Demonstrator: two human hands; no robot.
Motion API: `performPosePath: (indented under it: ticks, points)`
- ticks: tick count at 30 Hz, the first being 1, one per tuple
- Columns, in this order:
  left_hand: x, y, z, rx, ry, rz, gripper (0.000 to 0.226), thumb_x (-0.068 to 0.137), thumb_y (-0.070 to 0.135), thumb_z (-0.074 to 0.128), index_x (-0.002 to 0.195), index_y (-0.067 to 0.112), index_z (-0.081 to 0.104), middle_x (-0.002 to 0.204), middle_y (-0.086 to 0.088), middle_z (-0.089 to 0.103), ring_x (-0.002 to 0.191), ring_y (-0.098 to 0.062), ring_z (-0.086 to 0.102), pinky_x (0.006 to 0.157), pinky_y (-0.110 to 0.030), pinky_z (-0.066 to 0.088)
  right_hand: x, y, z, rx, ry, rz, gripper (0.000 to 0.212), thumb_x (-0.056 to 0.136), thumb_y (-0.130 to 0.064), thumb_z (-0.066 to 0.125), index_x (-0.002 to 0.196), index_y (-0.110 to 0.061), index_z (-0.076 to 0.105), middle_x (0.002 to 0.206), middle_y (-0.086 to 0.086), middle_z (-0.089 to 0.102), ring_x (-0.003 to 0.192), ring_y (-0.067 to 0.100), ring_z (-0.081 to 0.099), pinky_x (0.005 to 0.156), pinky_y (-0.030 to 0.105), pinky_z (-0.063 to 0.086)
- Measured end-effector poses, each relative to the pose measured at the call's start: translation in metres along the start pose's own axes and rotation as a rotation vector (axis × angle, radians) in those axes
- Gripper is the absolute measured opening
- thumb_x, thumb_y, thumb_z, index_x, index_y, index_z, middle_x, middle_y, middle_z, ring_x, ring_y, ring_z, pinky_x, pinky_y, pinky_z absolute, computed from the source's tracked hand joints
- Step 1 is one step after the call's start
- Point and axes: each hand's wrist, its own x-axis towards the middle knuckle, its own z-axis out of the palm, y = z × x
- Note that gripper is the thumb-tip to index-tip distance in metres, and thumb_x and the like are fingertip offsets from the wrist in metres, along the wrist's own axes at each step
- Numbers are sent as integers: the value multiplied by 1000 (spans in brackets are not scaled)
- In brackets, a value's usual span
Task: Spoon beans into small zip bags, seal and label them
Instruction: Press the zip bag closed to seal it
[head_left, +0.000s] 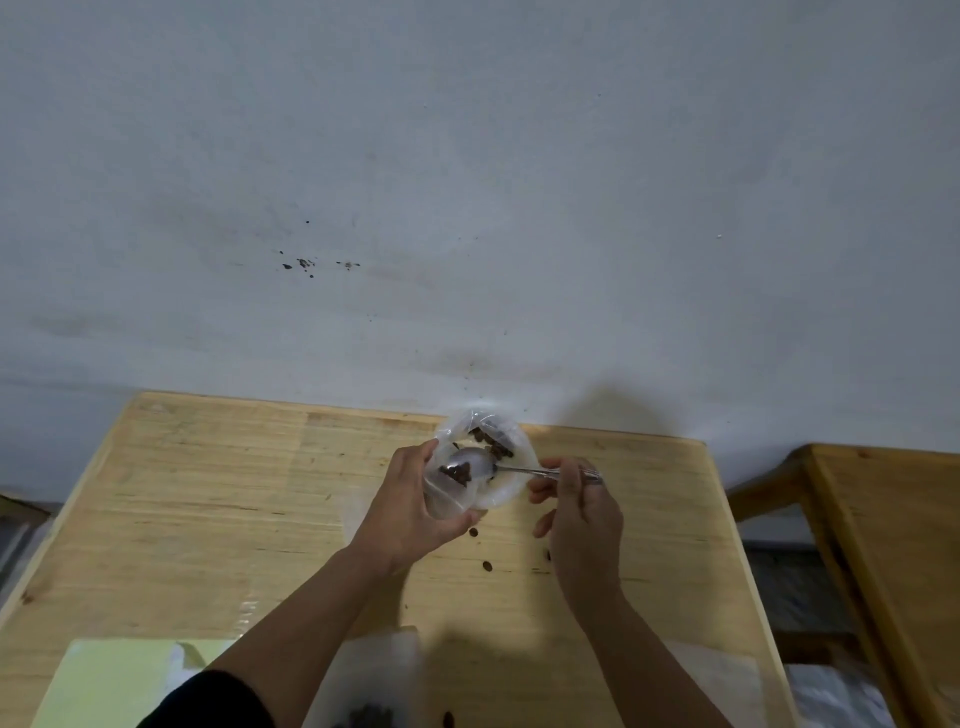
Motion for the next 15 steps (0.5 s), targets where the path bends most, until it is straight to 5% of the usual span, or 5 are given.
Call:
performPosePath:
  ticks: [5, 9, 12, 15]
  points:
    - [-2, 0, 1, -6, -4, 13, 104, 60, 59, 79, 143, 26, 25, 133, 11, 32, 115, -4, 40, 91, -19, 44, 6, 13, -1, -152, 281, 50, 28, 99, -19, 35, 85, -17, 60, 65, 3, 65, 49, 10, 59, 41, 20, 48]
    - [-2, 0, 3, 0, -7, 9, 104, 61, 59, 78, 144, 27, 23, 132, 11, 32, 113, -2, 39, 89, -15, 40, 13, 30, 6, -301, 287, 154, 28, 98, -17, 33, 90, -11, 60, 69, 3, 67, 61, 27, 65, 66, 39, 55]
    - [-1, -1, 3, 3, -8, 4, 104, 61, 59, 78, 144, 28, 23, 131, 12, 31, 112, -2, 39, 88, -13, 39, 22, 36, 21, -221, 314, 228, 29, 98, -17, 34, 89, -10, 60, 67, -1, 67, 52, 15, 64, 46, 14, 47]
    - [0, -2, 3, 10, -2, -8, 105, 60, 60, 77, 144, 29, 22, 132, 12, 31, 112, -1, 38, 89, -12, 37, 29, 40, 35, -30, 314, 336, 26, 97, -16, 37, 87, -13, 60, 66, -5, 68, 50, 5, 66, 44, 11, 47]
